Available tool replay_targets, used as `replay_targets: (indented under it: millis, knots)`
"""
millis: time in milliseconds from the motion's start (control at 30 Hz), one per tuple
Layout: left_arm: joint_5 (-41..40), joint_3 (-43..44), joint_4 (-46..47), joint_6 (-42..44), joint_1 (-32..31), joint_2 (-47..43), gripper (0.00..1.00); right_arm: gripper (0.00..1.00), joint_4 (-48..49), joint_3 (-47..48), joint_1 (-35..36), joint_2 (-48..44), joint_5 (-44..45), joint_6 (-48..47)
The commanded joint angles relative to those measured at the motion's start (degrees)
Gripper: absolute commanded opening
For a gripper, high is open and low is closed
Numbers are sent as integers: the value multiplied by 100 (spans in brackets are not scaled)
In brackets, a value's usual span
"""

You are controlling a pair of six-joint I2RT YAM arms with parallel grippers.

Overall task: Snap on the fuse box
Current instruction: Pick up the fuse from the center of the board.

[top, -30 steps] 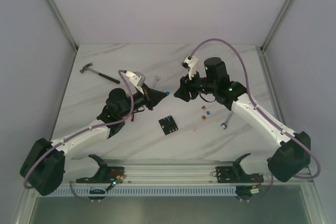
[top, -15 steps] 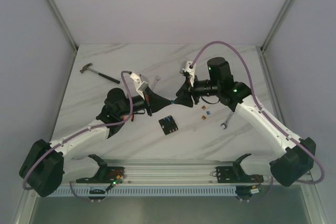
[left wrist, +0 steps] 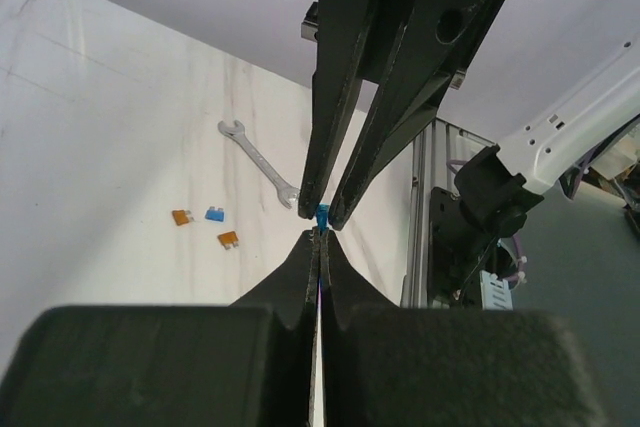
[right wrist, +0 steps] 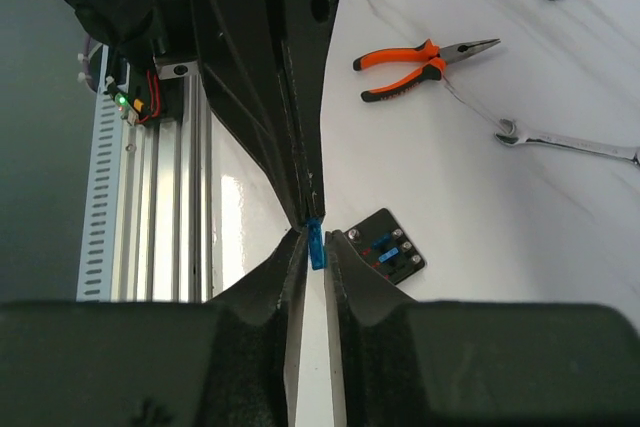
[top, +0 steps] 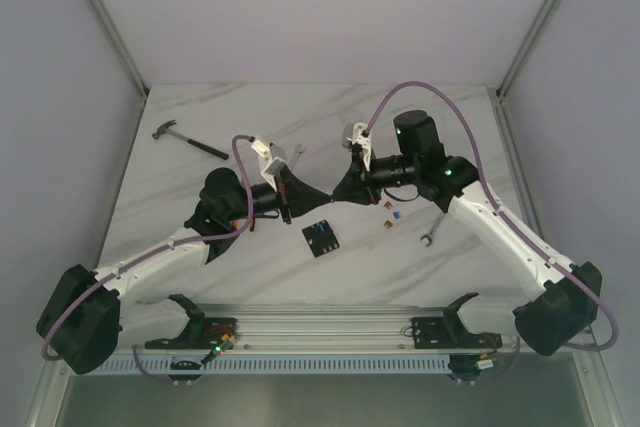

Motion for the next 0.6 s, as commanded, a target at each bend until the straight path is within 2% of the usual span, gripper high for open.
replay_targets:
  millis: [0, 200, 333, 400, 533, 567]
  knots:
    - [194, 169, 322, -15, -49, 40, 0, 15, -178, 277, -1, -5, -327, -223]
    - [145, 158, 404, -61, -54, 79, 0, 0, -346, 292, 4, 24, -510, -361]
    - [85, 147, 489, -149, -55, 140, 0, 0, -392, 284, -2, 53, -505, -373]
    - [-11, 139, 438, -170, -53, 158, 4, 0, -385, 283, 4, 54, -369, -323]
    - [-452, 61, 79, -200, -55, 82, 26, 0, -257, 245, 12, 39, 366, 94]
    - [-936, -85, -212, -298, -53, -42, 35, 0, -133, 187, 63, 48, 1026, 507]
